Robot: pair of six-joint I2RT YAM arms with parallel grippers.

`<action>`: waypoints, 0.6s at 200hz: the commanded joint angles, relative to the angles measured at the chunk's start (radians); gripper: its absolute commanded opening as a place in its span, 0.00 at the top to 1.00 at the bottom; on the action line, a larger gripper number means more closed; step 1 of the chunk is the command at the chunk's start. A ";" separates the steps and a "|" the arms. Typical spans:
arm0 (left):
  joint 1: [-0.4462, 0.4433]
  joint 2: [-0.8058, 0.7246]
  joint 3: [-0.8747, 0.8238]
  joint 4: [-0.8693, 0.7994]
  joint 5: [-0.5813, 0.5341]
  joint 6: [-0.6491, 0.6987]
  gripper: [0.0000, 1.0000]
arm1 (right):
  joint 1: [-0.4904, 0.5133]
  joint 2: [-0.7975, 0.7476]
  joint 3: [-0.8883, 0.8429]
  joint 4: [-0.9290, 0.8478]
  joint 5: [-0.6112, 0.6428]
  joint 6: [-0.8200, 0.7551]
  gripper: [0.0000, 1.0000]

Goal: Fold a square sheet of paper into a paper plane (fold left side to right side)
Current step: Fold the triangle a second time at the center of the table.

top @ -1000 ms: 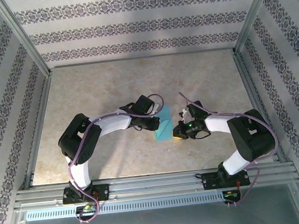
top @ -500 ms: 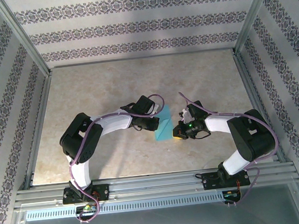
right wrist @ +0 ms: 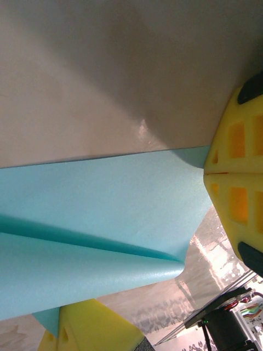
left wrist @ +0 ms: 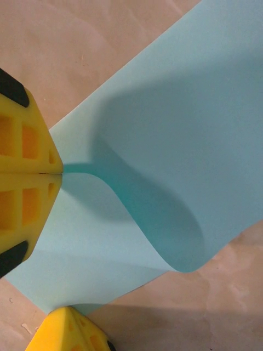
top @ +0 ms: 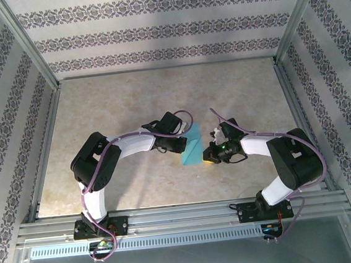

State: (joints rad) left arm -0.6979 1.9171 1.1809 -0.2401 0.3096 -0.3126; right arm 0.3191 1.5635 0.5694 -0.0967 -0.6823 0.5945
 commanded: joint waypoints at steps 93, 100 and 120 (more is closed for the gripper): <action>0.015 0.016 0.012 -0.027 -0.015 0.035 1.00 | 0.011 0.029 -0.009 -0.064 0.058 -0.022 1.00; 0.015 0.017 0.011 -0.026 -0.015 0.035 1.00 | 0.011 0.029 -0.009 -0.064 0.057 -0.022 1.00; 0.015 0.020 0.009 -0.019 -0.011 0.033 1.00 | 0.011 0.027 -0.010 -0.064 0.056 -0.022 1.00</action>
State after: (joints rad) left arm -0.6979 1.9202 1.1809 -0.2405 0.3092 -0.2985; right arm 0.3191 1.5635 0.5694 -0.0967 -0.6823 0.5949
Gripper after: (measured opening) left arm 0.064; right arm 0.055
